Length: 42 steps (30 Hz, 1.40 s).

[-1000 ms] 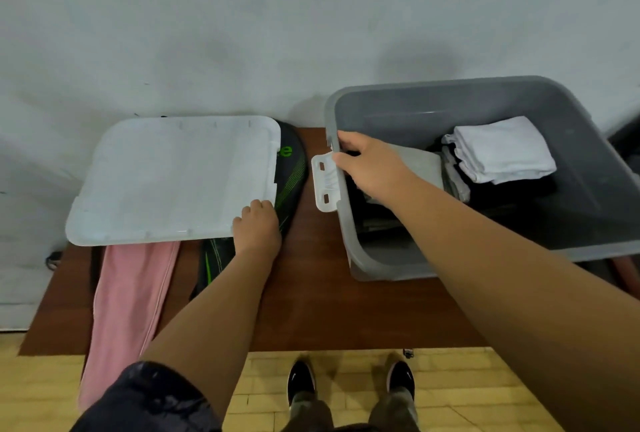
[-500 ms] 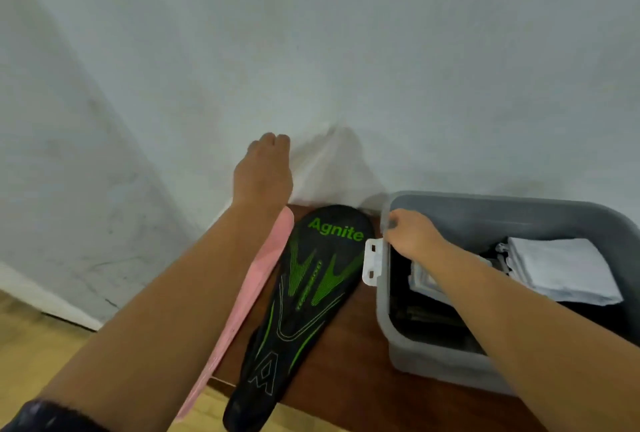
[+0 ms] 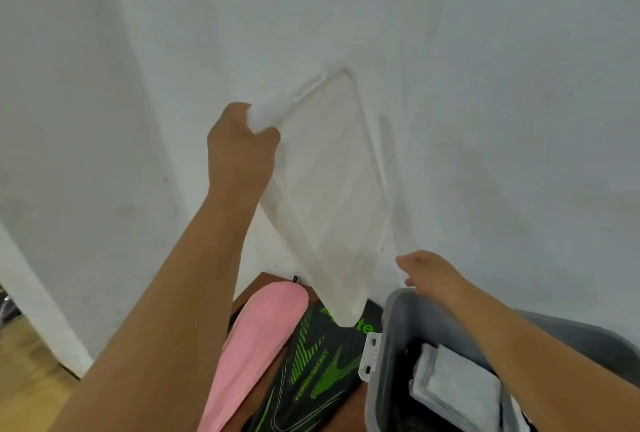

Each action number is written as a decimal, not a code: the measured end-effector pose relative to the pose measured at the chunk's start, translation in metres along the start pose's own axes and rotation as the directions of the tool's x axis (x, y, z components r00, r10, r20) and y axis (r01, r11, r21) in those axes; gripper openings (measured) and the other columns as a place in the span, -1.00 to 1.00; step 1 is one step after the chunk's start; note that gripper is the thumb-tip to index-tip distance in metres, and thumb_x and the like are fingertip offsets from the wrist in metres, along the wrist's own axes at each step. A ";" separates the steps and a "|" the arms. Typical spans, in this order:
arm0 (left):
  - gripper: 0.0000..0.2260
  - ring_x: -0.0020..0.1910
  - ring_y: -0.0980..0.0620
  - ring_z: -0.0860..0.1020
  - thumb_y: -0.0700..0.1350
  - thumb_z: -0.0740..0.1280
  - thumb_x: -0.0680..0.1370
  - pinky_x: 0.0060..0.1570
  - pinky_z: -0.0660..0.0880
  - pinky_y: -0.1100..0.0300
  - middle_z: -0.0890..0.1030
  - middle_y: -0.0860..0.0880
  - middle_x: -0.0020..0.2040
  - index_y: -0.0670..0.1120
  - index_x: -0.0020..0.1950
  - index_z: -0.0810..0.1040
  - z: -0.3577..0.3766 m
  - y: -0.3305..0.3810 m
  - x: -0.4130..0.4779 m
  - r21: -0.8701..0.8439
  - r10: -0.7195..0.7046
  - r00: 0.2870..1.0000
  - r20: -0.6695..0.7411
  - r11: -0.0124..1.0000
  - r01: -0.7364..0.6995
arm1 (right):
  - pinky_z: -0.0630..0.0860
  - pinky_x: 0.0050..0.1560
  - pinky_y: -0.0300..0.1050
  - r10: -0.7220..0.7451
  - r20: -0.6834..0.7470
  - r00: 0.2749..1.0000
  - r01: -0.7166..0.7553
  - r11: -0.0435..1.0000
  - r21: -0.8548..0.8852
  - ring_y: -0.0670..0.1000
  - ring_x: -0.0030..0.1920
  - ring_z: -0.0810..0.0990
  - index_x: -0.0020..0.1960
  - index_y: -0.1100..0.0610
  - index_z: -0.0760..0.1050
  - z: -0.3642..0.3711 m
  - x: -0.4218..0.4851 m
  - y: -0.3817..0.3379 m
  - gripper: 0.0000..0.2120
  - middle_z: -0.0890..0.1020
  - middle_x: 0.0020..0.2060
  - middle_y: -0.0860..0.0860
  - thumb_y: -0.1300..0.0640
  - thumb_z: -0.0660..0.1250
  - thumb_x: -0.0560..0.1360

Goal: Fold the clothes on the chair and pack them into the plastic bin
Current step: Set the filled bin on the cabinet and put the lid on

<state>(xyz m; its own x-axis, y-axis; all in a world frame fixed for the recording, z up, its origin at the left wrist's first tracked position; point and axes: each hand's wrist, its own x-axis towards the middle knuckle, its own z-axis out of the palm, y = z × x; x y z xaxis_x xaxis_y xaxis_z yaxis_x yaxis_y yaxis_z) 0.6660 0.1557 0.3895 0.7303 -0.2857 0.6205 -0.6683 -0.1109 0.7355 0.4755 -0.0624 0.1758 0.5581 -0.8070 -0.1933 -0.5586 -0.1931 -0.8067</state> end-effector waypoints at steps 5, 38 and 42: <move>-0.84 -0.05 -0.09 0.69 -0.11 0.42 0.44 0.02 0.66 -0.12 0.70 -0.02 -0.02 0.01 0.01 0.62 -0.002 0.019 -0.007 -0.241 -0.157 0.987 -0.037 0.960 0.144 | 0.47 0.21 0.01 0.054 -0.191 0.980 -0.063 0.997 -0.040 0.23 0.33 0.55 0.58 0.30 0.29 -0.044 0.001 0.004 -0.25 0.50 0.45 0.23 -0.29 0.18 0.68; -0.74 -0.03 -0.09 0.58 -0.05 0.32 0.64 -0.11 0.46 0.01 0.58 -0.06 0.08 -0.09 0.30 0.48 0.154 -0.172 -0.346 0.400 -0.475 0.700 0.533 0.870 0.287 | 0.44 0.24 0.01 0.407 -0.397 0.823 -0.464 0.884 -0.056 0.24 0.42 0.50 0.67 0.13 0.18 -0.164 -0.101 0.324 -0.25 0.46 0.49 0.19 -0.18 0.28 0.60; -0.80 -0.08 -0.13 0.60 -0.06 0.31 0.58 -0.22 0.53 0.03 0.56 -0.15 0.04 -0.12 0.14 0.45 0.155 -0.184 -0.352 0.442 -0.531 0.661 0.530 0.838 0.318 | 0.52 0.27 0.08 0.340 -0.454 0.823 -0.425 0.900 -0.098 0.24 0.33 0.57 0.61 0.17 0.25 -0.154 -0.102 0.334 -0.23 0.54 0.41 0.18 -0.25 0.28 0.56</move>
<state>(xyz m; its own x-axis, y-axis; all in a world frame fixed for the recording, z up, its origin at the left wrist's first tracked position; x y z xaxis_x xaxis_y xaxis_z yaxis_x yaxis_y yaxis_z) 0.5098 0.1295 -0.0065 0.7625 -0.6349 -0.1246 -0.3903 -0.6050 0.6940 0.1375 -0.1304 0.0124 -0.0092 -0.9837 -0.1796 -0.8000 0.1150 -0.5889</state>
